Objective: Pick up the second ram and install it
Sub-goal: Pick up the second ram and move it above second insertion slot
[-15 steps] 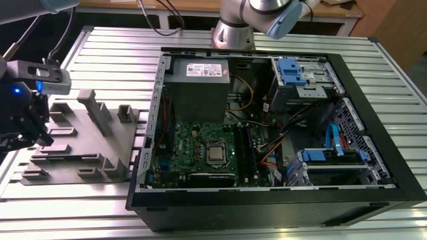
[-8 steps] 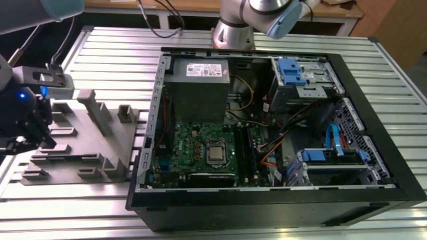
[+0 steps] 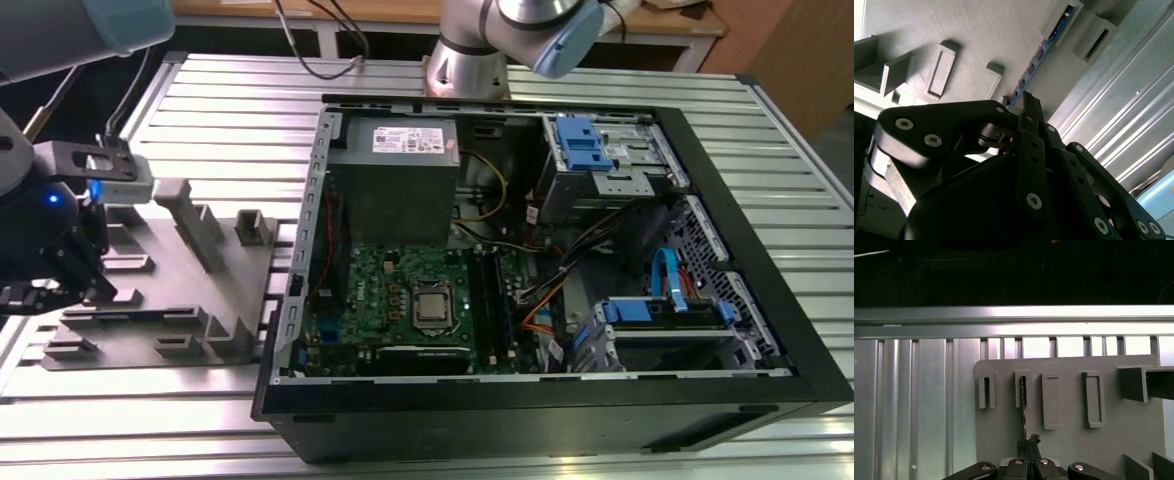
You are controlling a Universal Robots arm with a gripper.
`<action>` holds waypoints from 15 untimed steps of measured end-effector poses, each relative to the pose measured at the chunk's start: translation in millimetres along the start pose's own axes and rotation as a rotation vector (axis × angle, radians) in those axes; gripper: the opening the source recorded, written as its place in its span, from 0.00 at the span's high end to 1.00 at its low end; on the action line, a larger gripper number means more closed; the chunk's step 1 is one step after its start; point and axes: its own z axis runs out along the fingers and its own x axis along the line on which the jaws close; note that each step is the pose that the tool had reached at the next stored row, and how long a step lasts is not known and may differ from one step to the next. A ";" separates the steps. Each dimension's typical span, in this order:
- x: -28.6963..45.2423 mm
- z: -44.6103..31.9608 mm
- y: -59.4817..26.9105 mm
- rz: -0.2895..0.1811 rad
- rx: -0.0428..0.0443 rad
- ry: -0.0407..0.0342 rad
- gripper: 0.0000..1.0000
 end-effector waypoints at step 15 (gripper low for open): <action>0.2 9.6 -1.0 -0.008 -0.0018 0.0004 0.93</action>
